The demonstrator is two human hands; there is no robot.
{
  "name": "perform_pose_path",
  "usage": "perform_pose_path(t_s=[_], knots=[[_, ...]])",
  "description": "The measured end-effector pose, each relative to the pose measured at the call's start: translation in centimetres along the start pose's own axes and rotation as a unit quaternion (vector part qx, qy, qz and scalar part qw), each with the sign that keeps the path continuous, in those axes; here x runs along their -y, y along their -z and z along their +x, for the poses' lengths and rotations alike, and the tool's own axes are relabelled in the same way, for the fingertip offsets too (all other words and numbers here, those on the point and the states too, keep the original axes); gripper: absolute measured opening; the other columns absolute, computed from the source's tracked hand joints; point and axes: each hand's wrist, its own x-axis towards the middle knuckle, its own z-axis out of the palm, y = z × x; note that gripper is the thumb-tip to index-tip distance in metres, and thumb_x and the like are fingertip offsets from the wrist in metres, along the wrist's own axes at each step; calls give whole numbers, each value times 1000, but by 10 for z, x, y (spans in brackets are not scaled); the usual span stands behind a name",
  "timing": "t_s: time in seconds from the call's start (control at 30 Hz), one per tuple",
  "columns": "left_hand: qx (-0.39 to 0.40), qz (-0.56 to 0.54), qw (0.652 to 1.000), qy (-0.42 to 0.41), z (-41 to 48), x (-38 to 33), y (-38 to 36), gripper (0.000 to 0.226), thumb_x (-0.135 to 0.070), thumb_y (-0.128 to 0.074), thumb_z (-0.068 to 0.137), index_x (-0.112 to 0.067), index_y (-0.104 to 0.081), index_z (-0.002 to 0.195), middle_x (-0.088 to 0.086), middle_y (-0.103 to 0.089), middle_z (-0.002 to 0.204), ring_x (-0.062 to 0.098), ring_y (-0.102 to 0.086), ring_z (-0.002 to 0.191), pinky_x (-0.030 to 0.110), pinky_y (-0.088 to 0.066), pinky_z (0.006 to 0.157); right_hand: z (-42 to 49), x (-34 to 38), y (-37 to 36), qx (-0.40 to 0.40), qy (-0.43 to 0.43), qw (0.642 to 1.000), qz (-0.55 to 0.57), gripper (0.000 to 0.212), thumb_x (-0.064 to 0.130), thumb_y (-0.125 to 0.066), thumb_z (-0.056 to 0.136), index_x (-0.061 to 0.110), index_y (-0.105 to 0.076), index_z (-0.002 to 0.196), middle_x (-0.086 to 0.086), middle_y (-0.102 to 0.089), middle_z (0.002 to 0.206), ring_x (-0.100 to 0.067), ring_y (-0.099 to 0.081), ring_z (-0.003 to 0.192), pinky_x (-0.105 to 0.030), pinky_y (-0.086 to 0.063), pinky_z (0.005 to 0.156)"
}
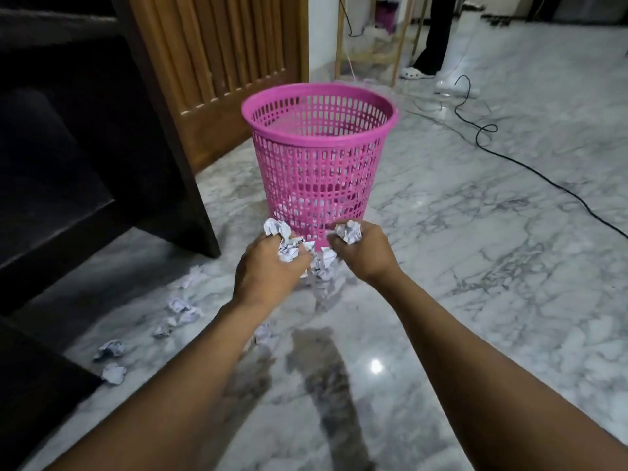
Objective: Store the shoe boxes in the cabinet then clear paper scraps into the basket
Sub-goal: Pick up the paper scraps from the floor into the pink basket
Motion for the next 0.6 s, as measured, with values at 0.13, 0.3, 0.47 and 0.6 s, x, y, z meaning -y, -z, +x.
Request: perform_pose_path(t_s=[0.13,0.3,0.47,0.6], knots=[[-84,-56,995,-16,56,-61,22,26,-41,-58,73,-16,-60,69,-3,-62,66,21,-60,67,32,-47,62,56,55,42,-34,54,997,41,7,15,-70,90,10,-71,94,1,-71,79,-12,-64,67,-20,-51,62],[-113,-115,986,-48,133,-137,32,19,-30,-64,81,-16,-61,69,-5,-60,59,9,-53,55,24,-39,53,124,107,89,-103,87,989,65,8,18,-63,95,13,-69,92,5,-66,78,-1,-59,65,-1,-36,49],[-142,-155,978,-3,202,-169,17,27,-25,-64,83,-14,-51,62,-5,-53,56,12,-46,54,25,-34,53,177,130,95,-144,93,983,65,17,22,-62,93,10,-72,102,-5,-72,98,-18,-64,87,-26,-47,75],[-160,-178,968,79,237,-154,-1,29,-32,-67,82,-16,-51,64,-6,-52,58,15,-46,54,26,-33,51,212,129,79,-138,40,986,86,15,20,-63,93,12,-70,103,-2,-69,94,-17,-62,83,-20,-39,68]])
